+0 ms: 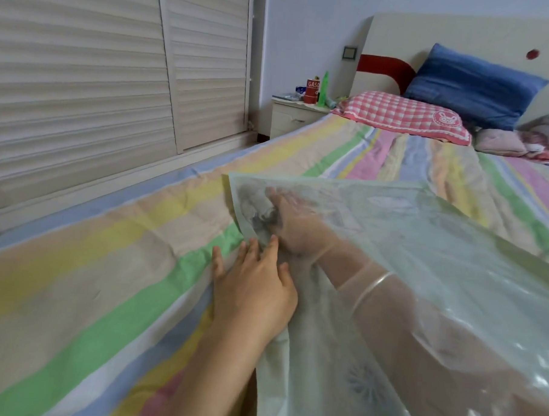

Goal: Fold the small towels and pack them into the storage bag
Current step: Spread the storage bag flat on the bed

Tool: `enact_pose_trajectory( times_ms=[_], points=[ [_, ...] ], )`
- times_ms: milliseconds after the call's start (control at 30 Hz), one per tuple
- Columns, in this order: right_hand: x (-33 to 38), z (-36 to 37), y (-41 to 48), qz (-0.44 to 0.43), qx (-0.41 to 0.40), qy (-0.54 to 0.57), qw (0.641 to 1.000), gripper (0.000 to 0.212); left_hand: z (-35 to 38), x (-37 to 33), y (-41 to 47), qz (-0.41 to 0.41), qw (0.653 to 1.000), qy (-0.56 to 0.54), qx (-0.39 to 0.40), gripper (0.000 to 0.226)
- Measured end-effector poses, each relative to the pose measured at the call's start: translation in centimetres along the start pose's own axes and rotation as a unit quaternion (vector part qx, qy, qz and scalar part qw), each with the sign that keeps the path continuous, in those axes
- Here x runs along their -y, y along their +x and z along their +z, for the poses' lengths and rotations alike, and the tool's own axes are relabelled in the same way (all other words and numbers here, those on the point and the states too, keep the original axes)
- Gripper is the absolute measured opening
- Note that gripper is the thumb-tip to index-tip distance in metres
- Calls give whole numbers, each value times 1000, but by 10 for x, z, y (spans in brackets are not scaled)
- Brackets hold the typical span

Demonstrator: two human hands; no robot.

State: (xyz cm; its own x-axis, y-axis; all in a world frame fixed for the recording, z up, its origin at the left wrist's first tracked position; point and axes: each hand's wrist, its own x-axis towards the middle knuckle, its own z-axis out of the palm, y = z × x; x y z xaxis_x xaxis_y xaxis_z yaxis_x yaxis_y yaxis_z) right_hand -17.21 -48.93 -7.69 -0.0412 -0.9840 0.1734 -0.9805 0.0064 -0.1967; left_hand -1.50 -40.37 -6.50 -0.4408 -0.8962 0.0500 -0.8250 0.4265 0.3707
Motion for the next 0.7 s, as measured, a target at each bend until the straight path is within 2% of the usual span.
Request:
enact_pose_trajectory(
  times_ms=[100,233,300,367,533,700],
  points=[
    [0,-7,-17,15,-30,23,999,59,0,1,-1,-8,1000,8,-16,55],
    [10,-10,-47,27,-142,28,989,31,1,0,-2,-2,1000,11,-18,56],
    [14,-17,-51,-11,-110,-29,993,28,1,0,-1,2,1000,18,-12,56],
    [17,-19,-43,-43,-37,-92,994,31,2,0,-2,6,1000,26,-5,56],
    [10,-4,1,14,89,-108,990,59,5,1,-1,21,999,36,-8,55],
    [9,-8,-6,9,72,-103,992,67,5,5,3,23,999,27,-2,55]
  ],
)
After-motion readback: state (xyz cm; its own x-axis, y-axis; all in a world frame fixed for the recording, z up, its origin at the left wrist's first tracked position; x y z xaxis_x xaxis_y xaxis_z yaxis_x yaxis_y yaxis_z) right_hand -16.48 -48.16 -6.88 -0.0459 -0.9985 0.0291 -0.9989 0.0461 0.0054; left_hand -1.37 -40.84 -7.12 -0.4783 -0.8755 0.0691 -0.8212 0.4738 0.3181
